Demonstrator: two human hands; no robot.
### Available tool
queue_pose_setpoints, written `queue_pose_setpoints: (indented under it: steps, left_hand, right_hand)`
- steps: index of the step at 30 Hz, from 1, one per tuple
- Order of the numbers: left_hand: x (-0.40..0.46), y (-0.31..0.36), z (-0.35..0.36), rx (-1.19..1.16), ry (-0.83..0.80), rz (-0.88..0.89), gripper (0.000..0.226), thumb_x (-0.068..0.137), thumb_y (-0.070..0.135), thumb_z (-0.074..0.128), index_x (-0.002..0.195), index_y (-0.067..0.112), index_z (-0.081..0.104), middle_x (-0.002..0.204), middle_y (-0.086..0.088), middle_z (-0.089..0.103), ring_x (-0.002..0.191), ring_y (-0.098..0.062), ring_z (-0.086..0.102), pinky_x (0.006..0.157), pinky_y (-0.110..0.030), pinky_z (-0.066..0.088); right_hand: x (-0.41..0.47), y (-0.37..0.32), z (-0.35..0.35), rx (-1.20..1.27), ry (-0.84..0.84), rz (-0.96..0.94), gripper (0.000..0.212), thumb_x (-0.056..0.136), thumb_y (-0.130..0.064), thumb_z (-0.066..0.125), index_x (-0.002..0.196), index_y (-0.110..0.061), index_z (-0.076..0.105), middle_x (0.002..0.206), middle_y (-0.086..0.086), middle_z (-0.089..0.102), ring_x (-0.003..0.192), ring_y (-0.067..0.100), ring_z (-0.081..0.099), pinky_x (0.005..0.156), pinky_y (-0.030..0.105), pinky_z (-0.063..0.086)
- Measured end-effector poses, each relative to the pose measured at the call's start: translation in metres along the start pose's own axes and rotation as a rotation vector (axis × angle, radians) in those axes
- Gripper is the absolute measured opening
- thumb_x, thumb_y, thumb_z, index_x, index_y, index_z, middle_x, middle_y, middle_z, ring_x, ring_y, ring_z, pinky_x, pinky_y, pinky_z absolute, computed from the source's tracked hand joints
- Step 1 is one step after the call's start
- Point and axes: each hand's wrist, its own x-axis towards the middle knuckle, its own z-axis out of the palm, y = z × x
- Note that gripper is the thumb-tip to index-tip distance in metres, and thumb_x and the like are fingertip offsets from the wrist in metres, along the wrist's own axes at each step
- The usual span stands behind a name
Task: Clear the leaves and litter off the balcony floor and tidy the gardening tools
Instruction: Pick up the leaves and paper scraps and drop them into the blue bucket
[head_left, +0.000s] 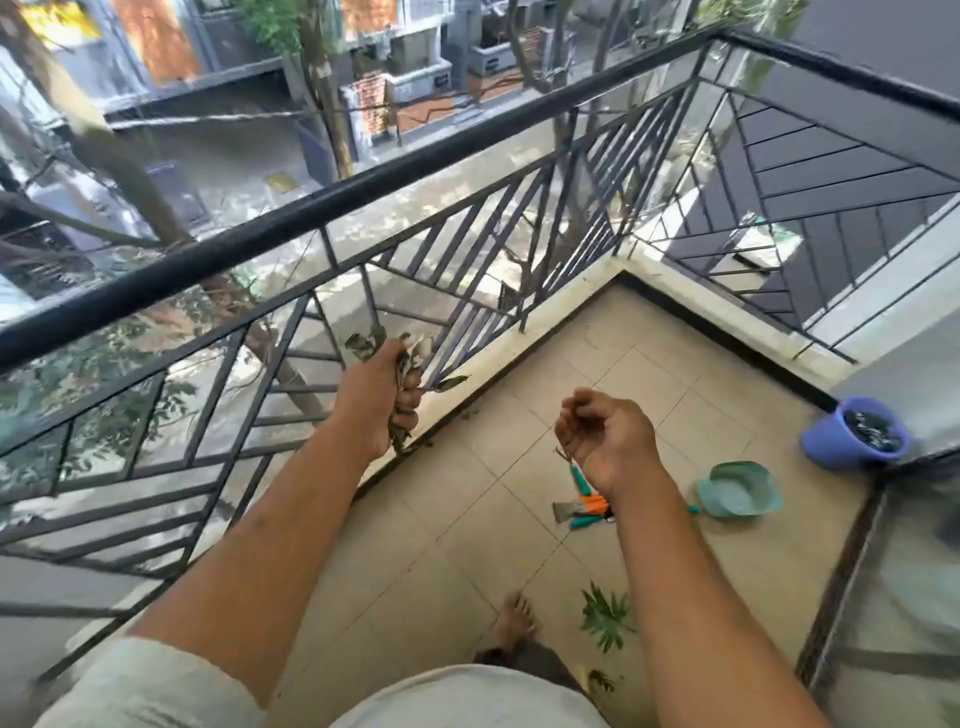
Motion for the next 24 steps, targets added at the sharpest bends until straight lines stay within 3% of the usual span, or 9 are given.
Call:
queue_pose_setpoints:
  steps: [5, 12, 16, 24]
  left_hand:
    - [0.037, 0.0, 0.046, 0.017, 0.036, -0.031, 0.028, 0.102, 0.038, 0.059, 0.081, 0.02, 0.057, 0.066, 0.003, 0.048, 0.053, -0.009, 0.032, 0.048, -0.021, 0.016]
    - [0.093, 0.001, 0.07, -0.008, 0.111, -0.073, 0.029, 0.103, 0.037, 0.057, 0.078, 0.021, 0.057, 0.064, 0.004, 0.047, 0.051, -0.008, 0.032, 0.045, -0.019, 0.017]
    - [0.131, -0.007, 0.062, 0.023, 0.179, -0.103, 0.026, 0.1, 0.036, 0.057, 0.079, 0.021, 0.052, 0.063, 0.004, 0.049, 0.047, -0.01, 0.034, 0.047, -0.019, 0.015]
    - [0.238, -0.037, 0.034, 0.033, 0.226, -0.226, 0.026, 0.102, 0.037, 0.056, 0.081, 0.022, 0.054, 0.061, 0.002, 0.046, 0.045, -0.012, 0.031, 0.047, -0.019, 0.017]
  right_hand:
    - [0.035, -0.046, -0.038, 0.031, 0.037, -0.002, 0.03, 0.09, 0.001, 0.052, 0.113, 0.004, 0.072, 0.083, 0.015, 0.067, 0.071, 0.024, 0.067, 0.071, 0.035, 0.062]
    - [0.109, -0.06, -0.044, 0.022, 0.077, 0.068, 0.019, 0.092, -0.003, 0.061, 0.109, -0.001, 0.069, 0.081, 0.013, 0.066, 0.07, 0.024, 0.066, 0.074, 0.036, 0.062]
    - [0.158, -0.046, -0.035, -0.035, 0.115, 0.173, 0.014, 0.09, 0.0, 0.063, 0.102, -0.003, 0.069, 0.078, 0.012, 0.065, 0.066, 0.023, 0.065, 0.066, 0.034, 0.063]
    - [0.286, 0.005, -0.012, -0.166, 0.207, 0.219, 0.023, 0.088, 0.004, 0.065, 0.109, -0.003, 0.072, 0.076, 0.009, 0.066, 0.063, 0.02, 0.068, 0.07, 0.034, 0.064]
